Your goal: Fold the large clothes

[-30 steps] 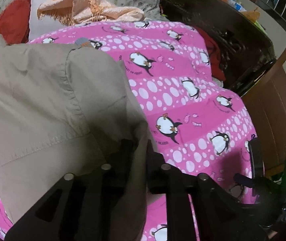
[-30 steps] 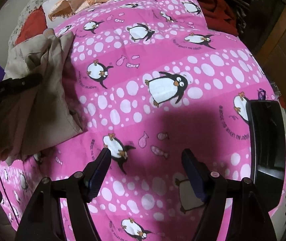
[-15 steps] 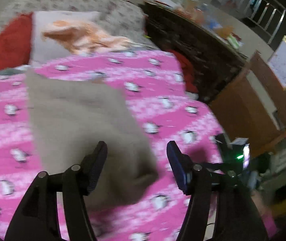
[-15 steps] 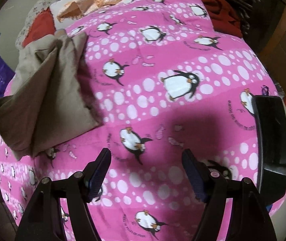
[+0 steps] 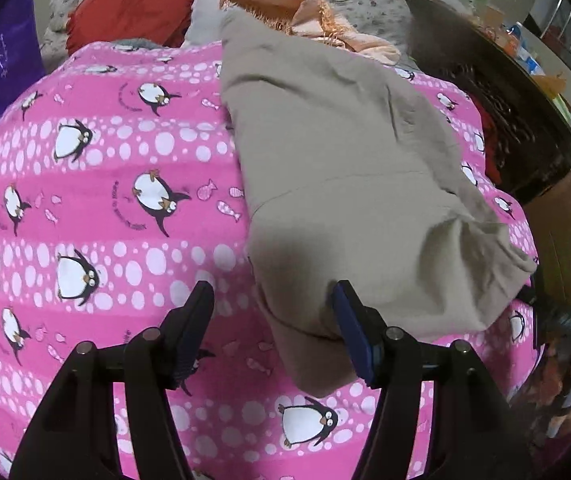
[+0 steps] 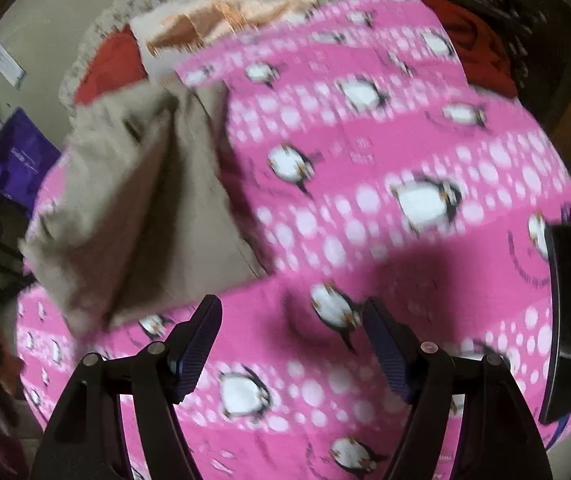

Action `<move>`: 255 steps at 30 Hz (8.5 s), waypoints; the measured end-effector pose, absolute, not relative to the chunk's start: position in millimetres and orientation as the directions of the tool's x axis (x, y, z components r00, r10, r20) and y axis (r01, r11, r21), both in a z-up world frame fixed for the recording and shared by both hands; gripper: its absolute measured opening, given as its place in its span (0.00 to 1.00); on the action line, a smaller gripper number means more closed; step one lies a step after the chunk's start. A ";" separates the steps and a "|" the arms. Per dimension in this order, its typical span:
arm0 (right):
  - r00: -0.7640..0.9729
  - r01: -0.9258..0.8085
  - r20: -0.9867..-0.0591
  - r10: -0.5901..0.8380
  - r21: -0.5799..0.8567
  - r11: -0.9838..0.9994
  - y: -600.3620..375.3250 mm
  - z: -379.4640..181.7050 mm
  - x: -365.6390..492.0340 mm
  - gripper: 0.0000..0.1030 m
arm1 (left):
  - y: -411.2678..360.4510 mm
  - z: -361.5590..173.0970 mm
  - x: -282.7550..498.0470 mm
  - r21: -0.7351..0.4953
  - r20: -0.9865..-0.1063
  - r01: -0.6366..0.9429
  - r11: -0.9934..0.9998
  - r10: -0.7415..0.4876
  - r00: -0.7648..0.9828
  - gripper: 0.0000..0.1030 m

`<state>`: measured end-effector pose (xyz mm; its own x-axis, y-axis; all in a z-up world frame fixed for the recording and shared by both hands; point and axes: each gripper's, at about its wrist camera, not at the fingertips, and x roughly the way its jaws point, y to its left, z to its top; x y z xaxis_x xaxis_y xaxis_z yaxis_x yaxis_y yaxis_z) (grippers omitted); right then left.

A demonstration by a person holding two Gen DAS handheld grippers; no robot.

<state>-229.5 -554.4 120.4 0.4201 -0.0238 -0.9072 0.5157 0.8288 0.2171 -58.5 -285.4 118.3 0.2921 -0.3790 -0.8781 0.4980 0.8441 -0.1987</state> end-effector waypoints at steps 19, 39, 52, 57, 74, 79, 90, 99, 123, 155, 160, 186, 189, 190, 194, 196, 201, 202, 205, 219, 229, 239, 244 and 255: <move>0.551 0.252 -0.799 0.242 0.436 0.864 -507.3 115.2 -96.0 0.33 | -321.8 99.7 -64.1 -0.168 -0.896 0.519 0.838 -0.349 0.274 0.61; 0.497 0.410 -0.865 -0.069 0.164 0.897 -563.0 103.6 -118.3 0.09 | -345.3 91.0 -46.1 -0.167 -0.895 0.528 0.833 -0.352 0.273 0.64; 0.567 0.323 -0.824 -0.004 0.218 0.921 -545.2 157.1 -94.5 0.51 | -336.3 98.5 -50.2 -0.189 -0.892 0.492 0.850 -0.358 0.275 0.63; 0.560 0.279 -0.826 0.056 0.252 0.927 -540.2 134.0 -52.2 0.32 | -331.6 102.2 -48.5 -0.176 -0.896 0.473 0.863 -0.339 0.285 0.63; 0.495 0.471 -0.859 -0.131 0.139 0.871 -586.6 89.2 -87.1 0.01 | -374.5 91.8 -31.3 -0.127 -0.884 0.520 0.845 -0.335 0.327 0.82; 0.579 0.416 -0.808 -0.111 0.176 0.892 -578.2 135.4 -112.4 0.50 | -365.5 94.9 -29.1 -0.149 -0.885 0.509 0.848 -0.344 0.314 0.82; 0.522 0.230 -0.851 0.065 0.213 0.950 -522.6 127.5 -172.2 0.08 | -330.3 110.3 -78.3 -0.177 -0.868 0.554 0.814 -0.395 0.303 0.81; 0.412 0.368 -0.909 0.063 0.230 0.901 -530.2 58.2 -191.3 0.04 | -330.8 72.1 -81.0 -0.185 -0.903 0.545 0.818 -0.360 0.234 0.82; 0.543 0.469 -0.834 -0.103 0.199 0.861 -592.9 78.1 -23.2 0.55 | -328.8 57.5 -83.8 -0.206 -0.892 0.566 0.799 -0.390 0.226 0.88; 0.491 0.521 -0.853 -0.180 0.122 0.845 -600.2 66.9 -31.4 0.54 | -405.5 75.7 27.1 -0.195 -0.901 0.529 0.826 -0.363 0.235 0.93; 0.525 0.510 -0.846 -0.093 0.225 0.830 -612.9 79.5 -52.6 0.59 | -389.9 82.0 21.9 -0.239 -0.889 0.526 0.816 -0.402 0.219 0.93; 0.551 0.153 -0.726 0.411 0.572 0.806 -564.7 66.0 -80.6 0.34 | -334.3 63.1 -0.4 -0.635 -0.716 0.451 0.628 -0.697 -0.038 0.43; 0.572 0.115 -0.701 0.426 0.583 0.804 -549.3 95.4 -91.5 0.27 | -314.2 89.0 -6.9 -0.624 -0.713 0.488 0.611 -0.701 -0.034 0.34; 0.571 0.095 -0.694 0.439 0.587 0.804 -540.8 104.9 -96.0 0.26 | -304.2 100.4 -9.8 -0.620 -0.709 0.501 0.604 -0.704 -0.028 0.34; 0.568 0.022 -0.658 0.495 0.613 0.789 -495.3 133.2 -117.5 0.26 | -251.5 137.5 -26.6 -0.615 -0.705 0.514 0.598 -0.709 -0.019 0.34; 0.569 -0.007 -0.628 0.530 0.641 0.767 -471.5 139.4 -126.7 0.26 | -230.0 145.1 -41.2 -0.591 -0.723 0.527 0.611 -0.691 -0.011 0.34; 0.501 -0.024 -0.632 0.591 0.673 0.739 -407.8 116.8 -146.2 0.36 | -182.9 123.2 -79.3 -0.497 -0.808 0.524 0.692 -0.589 0.011 0.37; 0.473 -0.001 -0.666 0.576 0.654 0.757 -397.9 104.7 -148.3 0.40 | -178.5 112.9 -82.9 -0.470 -0.834 0.513 0.719 -0.552 0.010 0.40; 0.423 0.073 -0.769 0.479 0.555 0.828 -382.5 85.9 -157.2 0.42 | -162.7 88.7 -95.0 -0.377 -0.893 0.476 0.794 -0.449 0.042 0.46; 0.417 0.091 -0.774 0.475 0.556 0.826 -355.6 109.3 -202.8 0.53 | -131.9 114.8 -168.9 -0.250 -0.869 0.595 0.764 -0.448 0.211 0.59; 0.542 0.201 -0.770 0.336 0.508 0.838 -374.4 98.0 -205.3 0.03 | -120.0 76.2 -172.2 -0.276 -0.895 0.562 0.780 -0.422 0.146 0.72; 0.522 0.215 -0.809 0.271 0.432 0.876 -385.1 109.7 -209.1 0.14 | -121.2 120.8 -173.3 -0.235 -0.877 0.605 0.761 -0.434 0.204 0.71; 0.574 0.251 -0.794 0.201 0.403 0.880 -381.9 122.4 -170.3 0.74 | -140.6 129.5 -152.6 -0.214 -0.859 0.585 0.783 -0.436 0.269 0.71; 0.502 0.293 -0.854 0.138 0.318 0.902 -397.8 83.1 -141.1 0.01 | -172.9 86.4 -124.8 -0.204 -0.890 0.498 0.843 -0.371 0.264 0.75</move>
